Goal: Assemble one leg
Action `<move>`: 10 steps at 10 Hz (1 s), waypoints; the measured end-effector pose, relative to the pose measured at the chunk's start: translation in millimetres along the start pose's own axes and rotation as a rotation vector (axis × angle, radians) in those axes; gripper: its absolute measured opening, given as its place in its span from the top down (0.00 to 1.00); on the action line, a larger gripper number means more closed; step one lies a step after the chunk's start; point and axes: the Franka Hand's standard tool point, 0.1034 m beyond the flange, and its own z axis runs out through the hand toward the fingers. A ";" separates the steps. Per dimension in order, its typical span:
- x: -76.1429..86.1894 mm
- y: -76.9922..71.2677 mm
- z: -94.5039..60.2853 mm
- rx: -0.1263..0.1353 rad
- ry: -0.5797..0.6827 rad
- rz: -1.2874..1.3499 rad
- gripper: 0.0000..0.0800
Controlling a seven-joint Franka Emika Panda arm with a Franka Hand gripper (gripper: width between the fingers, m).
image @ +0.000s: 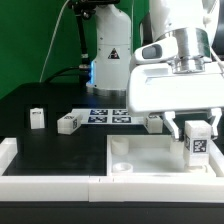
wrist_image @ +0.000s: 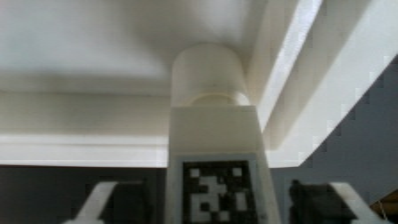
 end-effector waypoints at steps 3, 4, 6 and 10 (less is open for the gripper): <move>0.0 0.0 0.0 0.000 0.000 0.000 0.23; 0.0 0.0 0.0 0.000 0.000 0.000 0.20; 0.4 0.7 -0.1 0.000 -0.005 0.000 0.19; 23.9 7.3 -18.1 0.009 -0.052 0.011 0.19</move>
Offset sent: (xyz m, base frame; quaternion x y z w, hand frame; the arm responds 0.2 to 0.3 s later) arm 0.0000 0.0000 0.0000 0.0000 0.0000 0.0000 1.0000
